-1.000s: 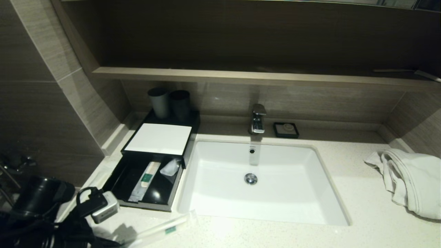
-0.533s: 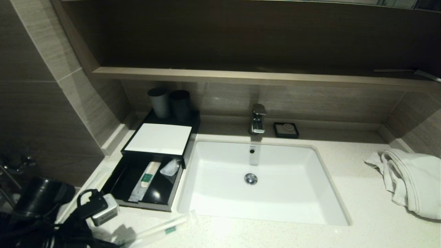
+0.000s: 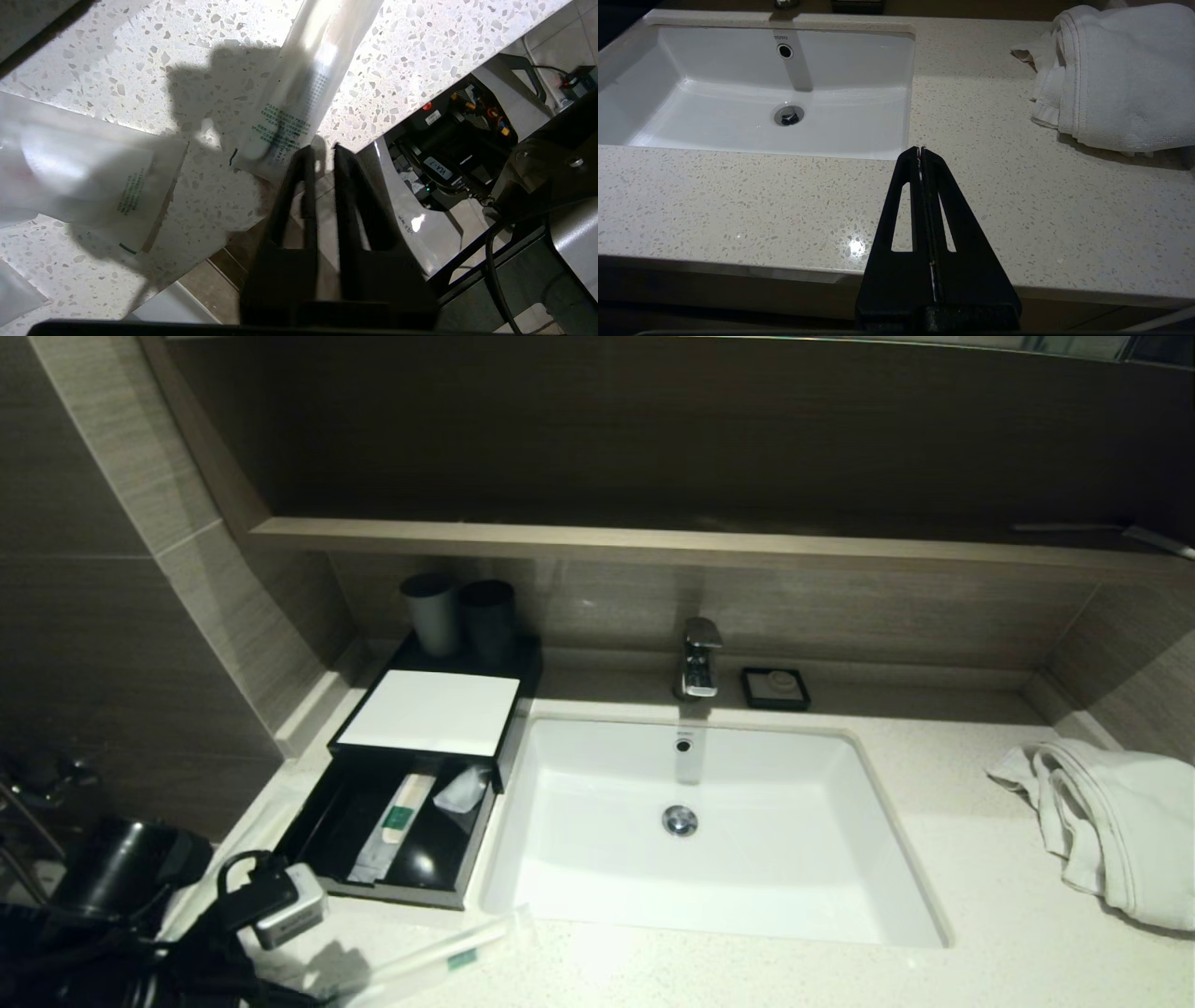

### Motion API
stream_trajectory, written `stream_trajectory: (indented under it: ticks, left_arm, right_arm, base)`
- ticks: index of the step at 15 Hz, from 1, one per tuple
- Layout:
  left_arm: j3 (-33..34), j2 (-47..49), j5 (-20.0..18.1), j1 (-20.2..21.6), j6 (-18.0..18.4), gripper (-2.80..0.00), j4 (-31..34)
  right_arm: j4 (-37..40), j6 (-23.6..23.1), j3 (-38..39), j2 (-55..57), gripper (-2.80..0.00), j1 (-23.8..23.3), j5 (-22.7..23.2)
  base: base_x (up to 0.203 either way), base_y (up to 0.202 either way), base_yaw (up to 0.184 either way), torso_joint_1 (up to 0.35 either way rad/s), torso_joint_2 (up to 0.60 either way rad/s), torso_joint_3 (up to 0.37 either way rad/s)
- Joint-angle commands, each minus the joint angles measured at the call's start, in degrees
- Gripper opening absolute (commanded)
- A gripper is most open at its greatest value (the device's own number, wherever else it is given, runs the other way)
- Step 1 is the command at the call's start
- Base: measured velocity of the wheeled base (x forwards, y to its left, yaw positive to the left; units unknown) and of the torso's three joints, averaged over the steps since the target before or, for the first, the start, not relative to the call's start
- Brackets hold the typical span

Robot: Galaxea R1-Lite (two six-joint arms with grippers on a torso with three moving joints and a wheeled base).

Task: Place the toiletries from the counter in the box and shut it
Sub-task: Pick up the bathroom toiletry

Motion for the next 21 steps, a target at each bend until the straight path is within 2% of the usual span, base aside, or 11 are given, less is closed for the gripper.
stream_trajectory:
  ticks: [1,15,21]
  left_arm:
    - [-0.2,1.6,-0.1,0.2,0.2,0.00,-0.4]
    - [-0.3,6.4,-0.1,0.6,1.8,0.00,-3.5]
    - [-0.2,6.0,1.4,0.6,3.4,0.00,-3.5]
  right_arm:
    - [0.0,0.0,0.0,0.0,-2.80,0.0,0.0]
    - [0.0,0.0,0.0,0.0,-2.80,0.0,0.0]
    - [0.0,0.0,0.0,0.0,-2.80,0.0,0.0]
  base:
    - [0.000,0.000,0.000,0.000,0.00,0.000]
    - [0.000,0.000,0.000,0.000,0.00,0.000]
    - [0.000,0.000,0.000,0.000,0.00,0.000]
